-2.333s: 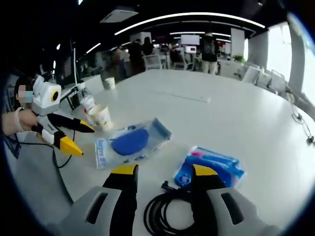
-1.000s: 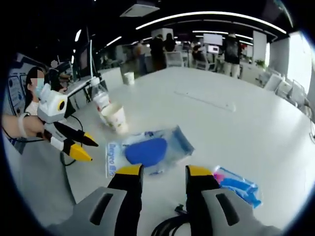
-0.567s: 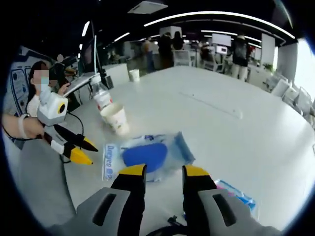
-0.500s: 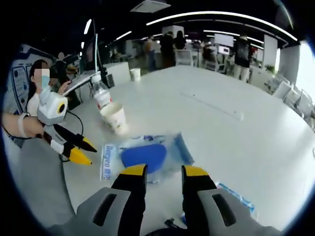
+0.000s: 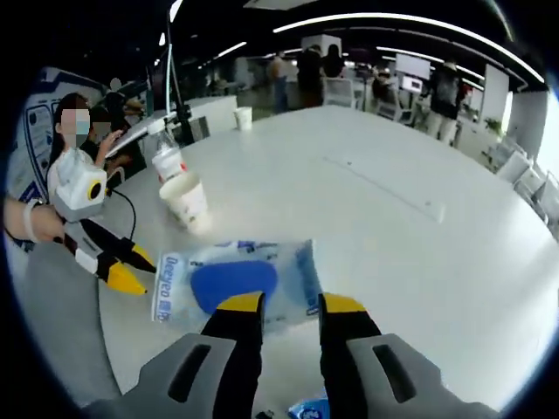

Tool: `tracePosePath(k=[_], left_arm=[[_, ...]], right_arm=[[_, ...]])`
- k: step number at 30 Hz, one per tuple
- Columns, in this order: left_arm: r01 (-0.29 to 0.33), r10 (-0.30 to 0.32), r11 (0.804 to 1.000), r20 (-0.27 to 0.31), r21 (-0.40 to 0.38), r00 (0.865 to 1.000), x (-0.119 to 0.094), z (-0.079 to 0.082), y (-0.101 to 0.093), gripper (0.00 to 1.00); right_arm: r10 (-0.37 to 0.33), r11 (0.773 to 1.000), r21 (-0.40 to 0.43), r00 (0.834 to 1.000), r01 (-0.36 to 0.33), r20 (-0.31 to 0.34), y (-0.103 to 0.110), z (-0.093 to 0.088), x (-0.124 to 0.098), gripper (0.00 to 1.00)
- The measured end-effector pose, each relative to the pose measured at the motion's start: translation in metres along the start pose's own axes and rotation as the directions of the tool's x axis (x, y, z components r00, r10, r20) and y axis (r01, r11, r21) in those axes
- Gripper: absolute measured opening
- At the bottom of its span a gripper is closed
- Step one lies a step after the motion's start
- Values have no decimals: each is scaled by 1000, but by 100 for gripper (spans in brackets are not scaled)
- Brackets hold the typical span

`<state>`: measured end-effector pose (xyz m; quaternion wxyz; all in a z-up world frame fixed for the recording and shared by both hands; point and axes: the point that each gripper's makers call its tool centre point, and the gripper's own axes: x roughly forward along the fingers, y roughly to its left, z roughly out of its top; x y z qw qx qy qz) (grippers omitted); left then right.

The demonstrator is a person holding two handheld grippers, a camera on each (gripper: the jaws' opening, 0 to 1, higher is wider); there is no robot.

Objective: Arrange the tabletop items into an orderly group along one side of the table until the central work area is clear of visible clutter.

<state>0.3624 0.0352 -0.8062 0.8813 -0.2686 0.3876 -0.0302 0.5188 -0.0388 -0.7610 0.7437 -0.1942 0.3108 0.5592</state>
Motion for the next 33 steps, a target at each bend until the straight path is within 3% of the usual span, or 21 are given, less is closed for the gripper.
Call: tracePosePath(k=[20, 26, 33], left_arm=[[-19, 18, 1000, -31, -21, 999, 8, -1, 11, 22], [-9, 8, 1000, -42, -29, 999, 11, -3, 9, 14], [-9, 7, 999, -48, -34, 999, 13, -5, 11, 13]], right_arm=[[23, 1000, 9, 997, -22, -72, -21, -16, 36, 16], [26, 1000, 12, 996, -25, -88, -23, -22, 40, 15], [33, 999, 22, 995, -31, -92, -21, -23, 42, 14]])
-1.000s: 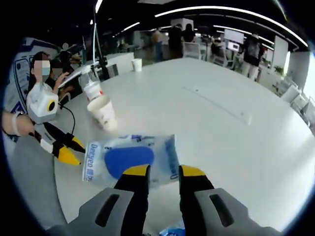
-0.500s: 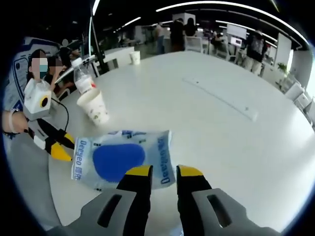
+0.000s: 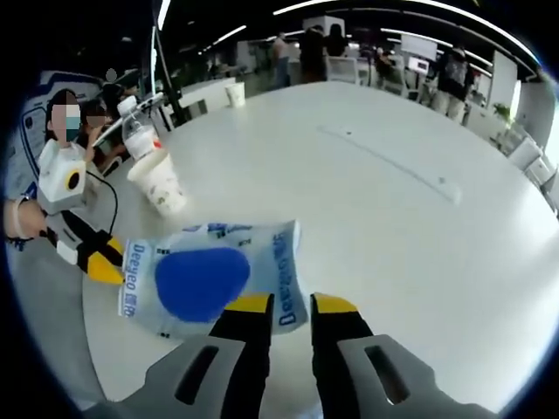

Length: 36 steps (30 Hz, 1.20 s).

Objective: Arrange the tabletop items into an orderly group along one side of the table until the central work area is clear of visible clutter.

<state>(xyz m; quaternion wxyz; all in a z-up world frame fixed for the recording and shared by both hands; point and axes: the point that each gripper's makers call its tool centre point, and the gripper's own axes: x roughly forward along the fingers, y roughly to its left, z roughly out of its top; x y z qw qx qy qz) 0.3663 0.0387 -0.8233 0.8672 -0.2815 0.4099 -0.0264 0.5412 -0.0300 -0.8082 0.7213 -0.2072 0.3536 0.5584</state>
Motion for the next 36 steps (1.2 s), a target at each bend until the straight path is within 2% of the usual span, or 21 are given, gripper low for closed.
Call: tracePosePath(k=[16, 18, 21, 36], left_arm=[[1, -1, 1000, -4, -4, 1000, 7, -1, 3, 10], [3, -3, 1000, -10, -22, 1000, 7, -2, 3, 9], [4, -4, 1000, -8, -5, 1000, 8, -2, 2, 6], [-3, 3, 1000, 8, 4, 1000, 7, 2, 3, 3]], right_arm=[[9, 1000, 4, 1000, -9, -9, -1, -2, 6, 10], [9, 1000, 9, 1000, -9, -11, -1, -3, 6, 10], [6, 1000, 10, 1000, -6, -11, -2, -4, 5, 6], [9, 1000, 14, 1000, -9, -13, 1, -7, 3, 2]])
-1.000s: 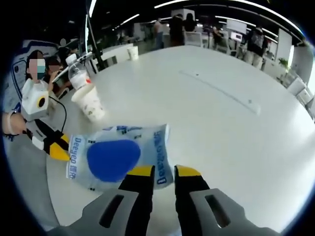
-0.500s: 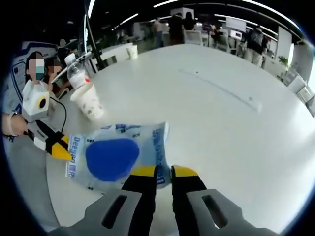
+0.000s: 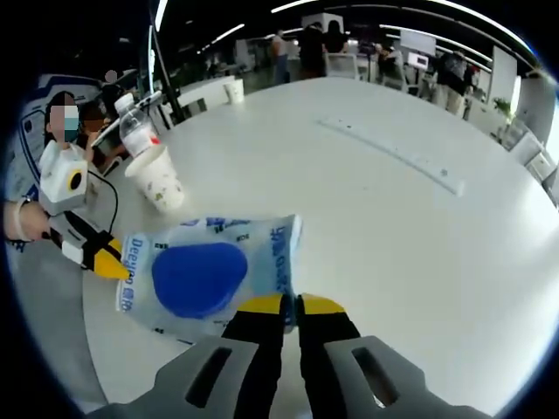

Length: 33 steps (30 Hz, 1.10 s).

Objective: Arrange the tabletop items into an orderly group along one side of the table until the central work area is clear of visible clutter.

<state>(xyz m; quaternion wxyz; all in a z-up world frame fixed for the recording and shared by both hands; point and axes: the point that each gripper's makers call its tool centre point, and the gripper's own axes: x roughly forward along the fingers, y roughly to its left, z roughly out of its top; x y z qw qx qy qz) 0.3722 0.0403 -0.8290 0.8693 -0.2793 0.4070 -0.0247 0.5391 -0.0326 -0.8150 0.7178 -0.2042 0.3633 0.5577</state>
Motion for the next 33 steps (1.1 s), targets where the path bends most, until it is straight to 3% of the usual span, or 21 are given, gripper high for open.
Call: tracePosePath(k=[14, 33], left_arm=[[-13, 12, 1000, 52, 8, 999, -4, 13, 5, 0], [-26, 19, 996, 84, 85, 996, -4, 41, 6, 0]], right_arm=[[-12, 1000, 10, 1000, 11, 12, 6, -7, -13, 0], [-95, 991, 110, 988, 82, 120, 12, -8, -50, 0]])
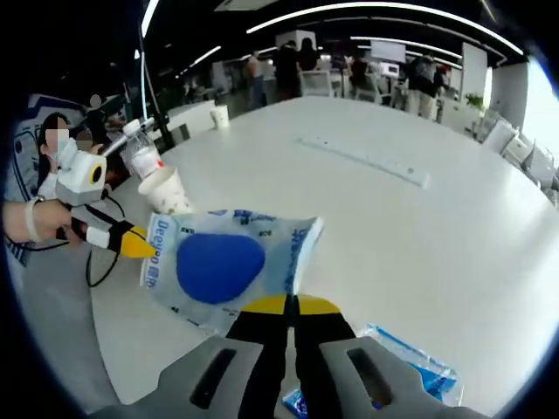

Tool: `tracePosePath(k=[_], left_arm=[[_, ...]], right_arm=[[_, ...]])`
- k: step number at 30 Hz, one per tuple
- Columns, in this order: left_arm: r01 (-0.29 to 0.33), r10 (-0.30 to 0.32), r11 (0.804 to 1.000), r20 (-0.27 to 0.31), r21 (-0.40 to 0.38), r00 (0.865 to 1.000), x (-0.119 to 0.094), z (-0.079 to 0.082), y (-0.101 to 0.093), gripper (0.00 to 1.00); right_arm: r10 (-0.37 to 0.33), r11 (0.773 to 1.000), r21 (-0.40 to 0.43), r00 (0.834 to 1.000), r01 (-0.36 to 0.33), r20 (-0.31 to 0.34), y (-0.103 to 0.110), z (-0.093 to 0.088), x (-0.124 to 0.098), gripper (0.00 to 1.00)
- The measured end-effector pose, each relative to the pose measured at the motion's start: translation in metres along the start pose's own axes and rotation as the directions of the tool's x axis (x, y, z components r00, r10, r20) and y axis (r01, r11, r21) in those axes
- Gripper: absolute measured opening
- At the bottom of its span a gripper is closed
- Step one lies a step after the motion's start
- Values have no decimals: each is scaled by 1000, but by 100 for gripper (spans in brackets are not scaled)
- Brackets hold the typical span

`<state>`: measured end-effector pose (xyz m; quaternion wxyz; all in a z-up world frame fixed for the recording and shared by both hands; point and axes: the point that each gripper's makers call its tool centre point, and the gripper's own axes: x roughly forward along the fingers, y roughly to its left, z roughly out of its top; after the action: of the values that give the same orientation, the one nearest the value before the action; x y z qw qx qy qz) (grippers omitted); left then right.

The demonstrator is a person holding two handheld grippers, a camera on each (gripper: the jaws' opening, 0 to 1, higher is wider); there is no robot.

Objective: Arrange the tabletop items into an orderly group along one side of the table until the central work area is clear of visible clutter.

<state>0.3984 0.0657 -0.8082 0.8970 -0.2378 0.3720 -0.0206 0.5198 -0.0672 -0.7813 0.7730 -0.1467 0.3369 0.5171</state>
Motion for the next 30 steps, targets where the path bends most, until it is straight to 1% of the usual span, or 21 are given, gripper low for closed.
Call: tracePosePath(k=[4, 12, 17, 26, 30], left_arm=[[-10, 9, 1000, 10, 24, 1000, -1, 6, 1, 0], [-14, 13, 999, 24, 48, 1000, 1, 14, 1, 0], [-14, 13, 998, 26, 61, 1000, 2, 18, 0, 0], [-12, 9, 997, 38, 78, 999, 5, 29, -3, 0], [-15, 11, 996, 45, 84, 999, 6, 32, -3, 0]], right_arm=[[-12, 1000, 29, 1000, 11, 29, 5, -1, -9, 0], [-21, 996, 89, 998, 16, 56, 9, -9, -18, 0], [-28, 994, 102, 998, 22, 58, 11, -14, -22, 0], [-43, 992, 123, 996, 33, 79, 12, -13, -31, 0], [-42, 990, 139, 996, 30, 84, 14, -15, -33, 0]])
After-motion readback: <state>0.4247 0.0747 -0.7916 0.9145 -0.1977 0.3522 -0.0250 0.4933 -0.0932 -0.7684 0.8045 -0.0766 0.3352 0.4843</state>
